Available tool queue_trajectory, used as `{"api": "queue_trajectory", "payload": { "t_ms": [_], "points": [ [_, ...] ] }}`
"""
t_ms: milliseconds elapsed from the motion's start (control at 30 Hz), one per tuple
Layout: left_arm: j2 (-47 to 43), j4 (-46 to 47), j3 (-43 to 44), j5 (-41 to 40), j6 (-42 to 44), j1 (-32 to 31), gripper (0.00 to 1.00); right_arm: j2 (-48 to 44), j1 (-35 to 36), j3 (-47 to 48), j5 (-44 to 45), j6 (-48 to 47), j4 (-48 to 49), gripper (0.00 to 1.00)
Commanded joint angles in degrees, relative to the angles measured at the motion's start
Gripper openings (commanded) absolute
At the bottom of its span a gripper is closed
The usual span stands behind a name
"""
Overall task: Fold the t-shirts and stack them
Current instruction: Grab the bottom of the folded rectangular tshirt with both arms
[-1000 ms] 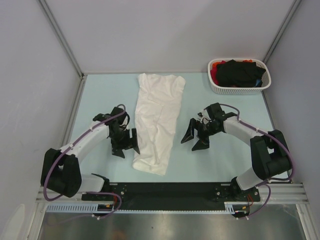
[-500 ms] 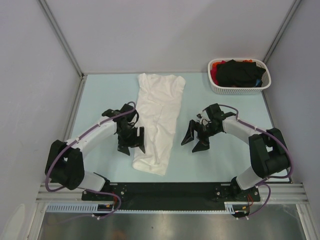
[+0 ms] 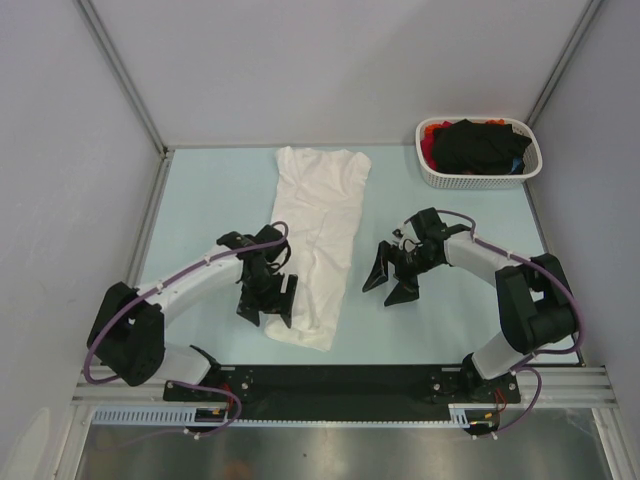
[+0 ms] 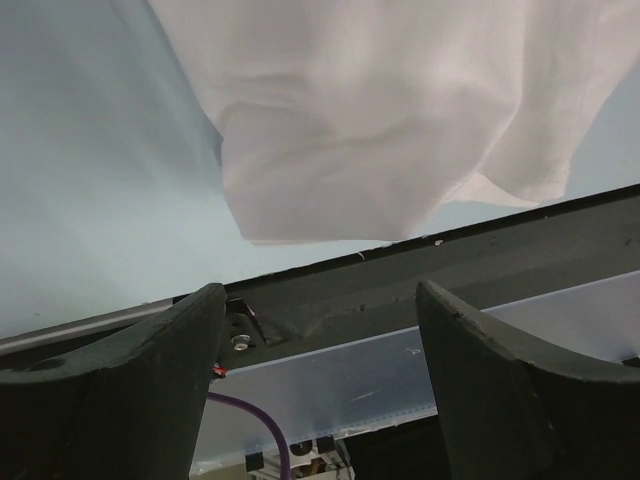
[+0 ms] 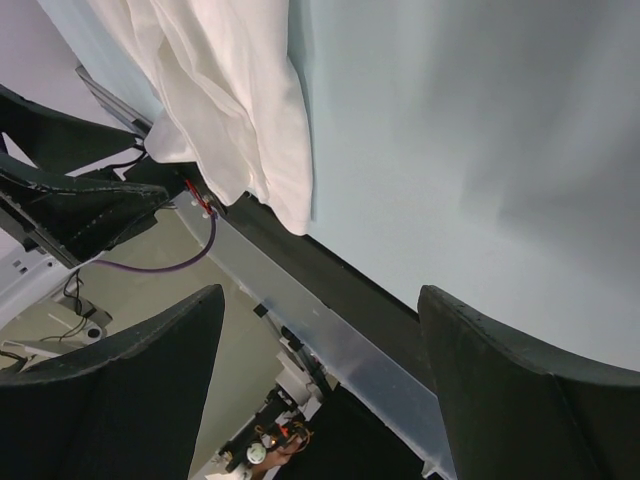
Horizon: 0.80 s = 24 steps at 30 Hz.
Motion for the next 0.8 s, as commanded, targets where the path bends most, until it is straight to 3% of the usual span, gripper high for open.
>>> {"api": "queue_trajectory", "payload": {
  "t_ms": [0, 233, 300, 333, 400, 433, 467, 767],
  "points": [
    [1.0, 2.5, -0.9, -1.1, 0.9, -0.5, 0.83, 0.1, 0.2, 1.7, -1.4, -1.0, -0.5, 0.84],
    [6.2, 4.7, 1.1, -2.0, 2.0, -2.3, 0.82, 0.1, 0.2, 1.6, -1.5, -0.7, -0.2, 0.84],
    [8.8, 5.4, 1.7, -3.0, 2.5, -3.4, 0.75, 0.2, 0.3, 1.8, -1.5, -0.6, -0.4, 0.84],
    [9.6, 5.4, 2.5, -3.0, 2.8, -3.6, 0.69, 0.3, 0.2, 1.9, -1.7, -0.6, -0.2, 0.84],
    [11.4, 5.3, 3.3, -3.4, 2.8, -4.3, 0.37, 0.4, 0.3, 2.2, -1.7, -0.5, -0.3, 0.84],
    [11.7, 5.0, 3.7, -3.4, 2.6, -4.4, 0.07, 0.5, 0.2, 2.3, -1.7, -0.5, -0.3, 0.84],
    [11.8, 4.4, 3.8, -4.9, 2.3, -4.6, 0.00, 0.6, 0.2, 2.4, -1.7, -0.5, -0.3, 0.84],
    [6.0, -4.3, -0.2, -11.4, -1.9, -4.5, 0.00, 0.6, 0.2, 2.1, -2.1, -0.6, -0.1, 0.84]
  ]
}}
